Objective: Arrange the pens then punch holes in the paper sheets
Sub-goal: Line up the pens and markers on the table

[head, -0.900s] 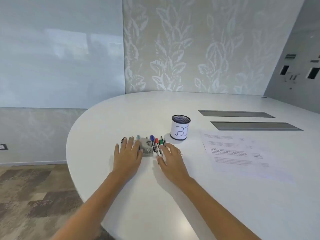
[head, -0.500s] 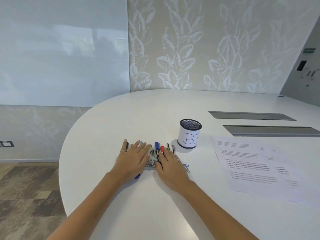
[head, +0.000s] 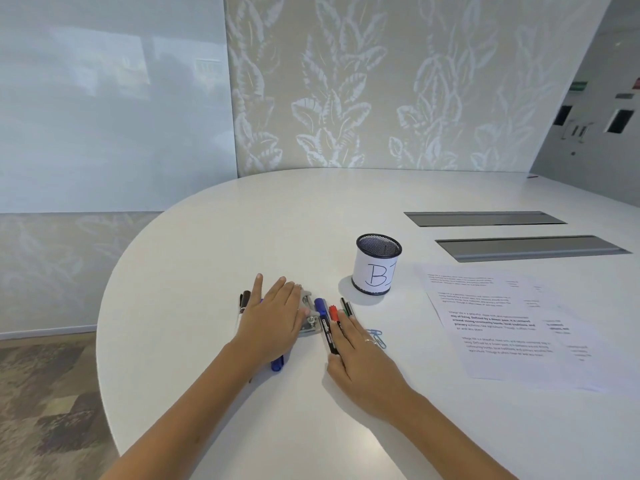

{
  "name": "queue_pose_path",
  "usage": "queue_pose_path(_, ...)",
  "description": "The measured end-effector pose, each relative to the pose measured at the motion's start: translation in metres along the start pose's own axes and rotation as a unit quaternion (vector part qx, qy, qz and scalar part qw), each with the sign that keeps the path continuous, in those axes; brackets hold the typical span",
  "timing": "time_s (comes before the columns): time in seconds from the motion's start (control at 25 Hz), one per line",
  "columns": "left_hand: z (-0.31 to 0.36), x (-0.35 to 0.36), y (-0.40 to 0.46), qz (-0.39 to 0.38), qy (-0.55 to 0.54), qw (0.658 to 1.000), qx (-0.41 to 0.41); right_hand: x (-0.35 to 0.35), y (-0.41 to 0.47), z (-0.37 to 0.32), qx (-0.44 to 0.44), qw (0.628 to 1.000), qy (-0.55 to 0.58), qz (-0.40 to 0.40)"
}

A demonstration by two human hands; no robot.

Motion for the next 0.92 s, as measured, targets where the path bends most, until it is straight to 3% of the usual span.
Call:
queue_pose_path(0.28, 0.012, 0.014, 0.041, -0.040, 0.018, 0.999, -0.002, -0.009, -0.057, 0.005, 0.009, 1.000, -0.009, -0.016)
queue_pose_path(0.64, 0.036, 0.020, 0.054, -0.054, -0.078, 0.995, 0.024, -0.014, -0.071, -0.014, -0.033, 0.998, -0.004, -0.044)
queue_pose_path(0.92, -0.044, 0.030, 0.010, -0.150, -0.026, 0.988, -0.039, -0.007, -0.048, -0.047, -0.069, 0.996, 0.029, -0.047)
Point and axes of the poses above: each hand's wrist, its own y-axis towards the middle knuckle, its own x-axis out of the palm, z = x × y, the point moved 10 cm from there along y, towards the middle knuckle, and after that the axes turned 5 degrees about -y, right-handed, at the moved point
